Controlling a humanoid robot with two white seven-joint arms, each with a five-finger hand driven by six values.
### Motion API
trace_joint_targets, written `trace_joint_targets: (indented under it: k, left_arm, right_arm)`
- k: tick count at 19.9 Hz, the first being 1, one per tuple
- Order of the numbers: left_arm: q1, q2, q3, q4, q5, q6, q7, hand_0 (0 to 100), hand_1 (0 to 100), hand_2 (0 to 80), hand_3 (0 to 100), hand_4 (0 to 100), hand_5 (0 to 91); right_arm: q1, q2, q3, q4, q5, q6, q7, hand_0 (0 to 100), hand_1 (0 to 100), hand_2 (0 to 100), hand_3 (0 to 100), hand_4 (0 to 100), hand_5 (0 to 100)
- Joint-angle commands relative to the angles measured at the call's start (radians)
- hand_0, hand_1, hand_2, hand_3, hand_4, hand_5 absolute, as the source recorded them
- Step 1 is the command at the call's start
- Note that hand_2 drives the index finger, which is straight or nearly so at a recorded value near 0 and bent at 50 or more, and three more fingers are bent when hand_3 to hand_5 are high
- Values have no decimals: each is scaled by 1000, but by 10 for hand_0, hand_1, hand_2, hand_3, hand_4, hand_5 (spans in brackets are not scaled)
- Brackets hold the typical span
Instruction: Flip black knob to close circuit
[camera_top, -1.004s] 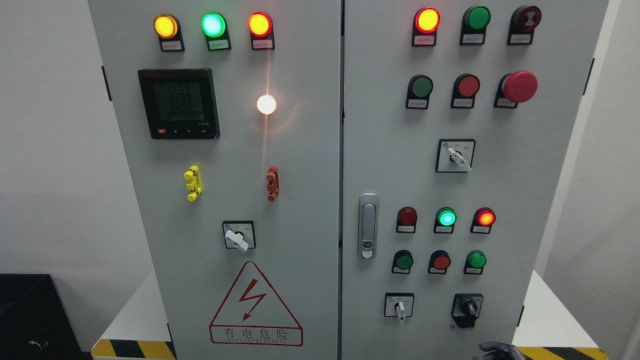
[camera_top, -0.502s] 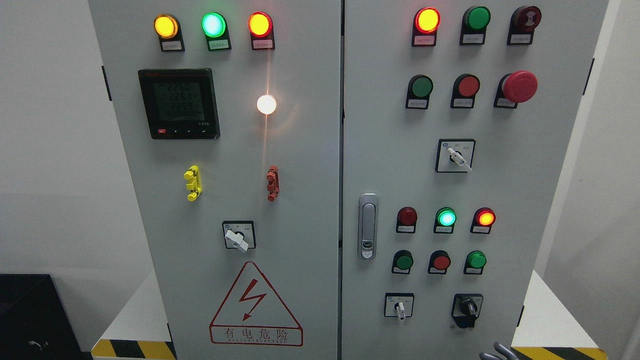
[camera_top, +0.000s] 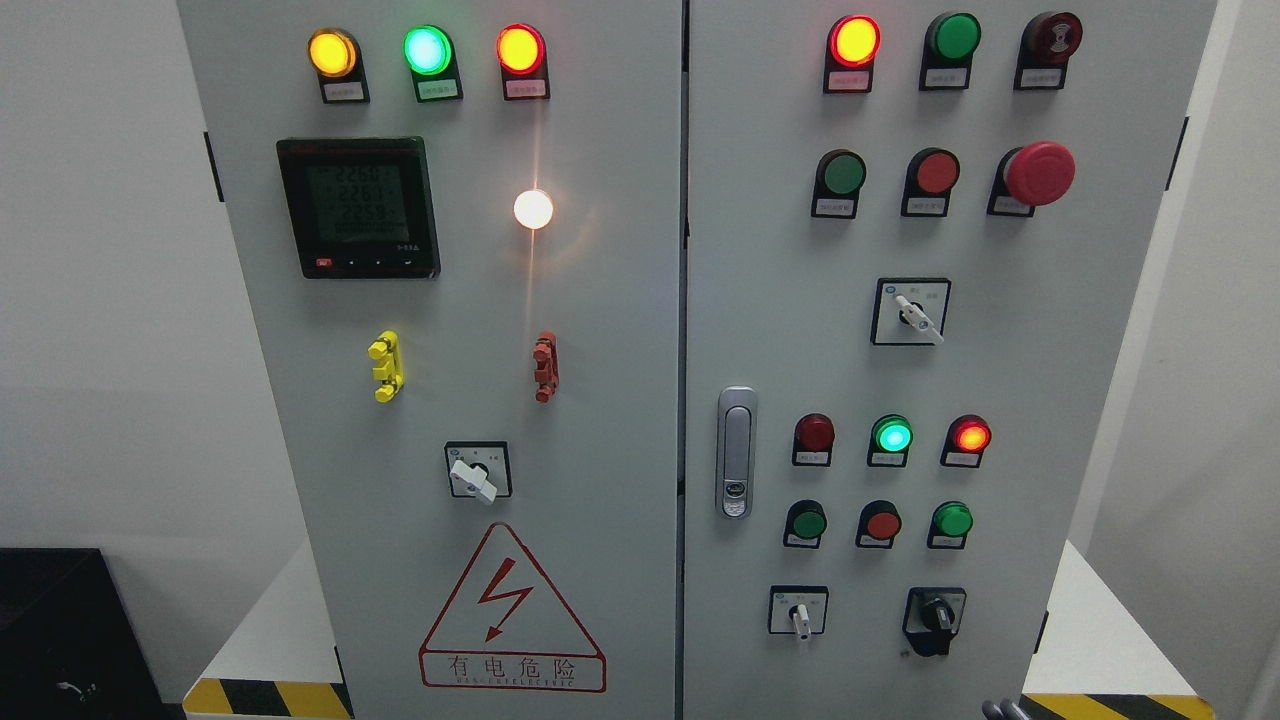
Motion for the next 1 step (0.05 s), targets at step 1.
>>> trace_joint_targets:
  k: [1]
  left_arm:
    - [21, -1, -1, -23, 0, 0, 0, 120, 556, 0, 0, 0, 0]
  right_arm:
    - [10, -1, 3, -9, -15, -1, 1, 0, 14, 34, 119, 64, 0]
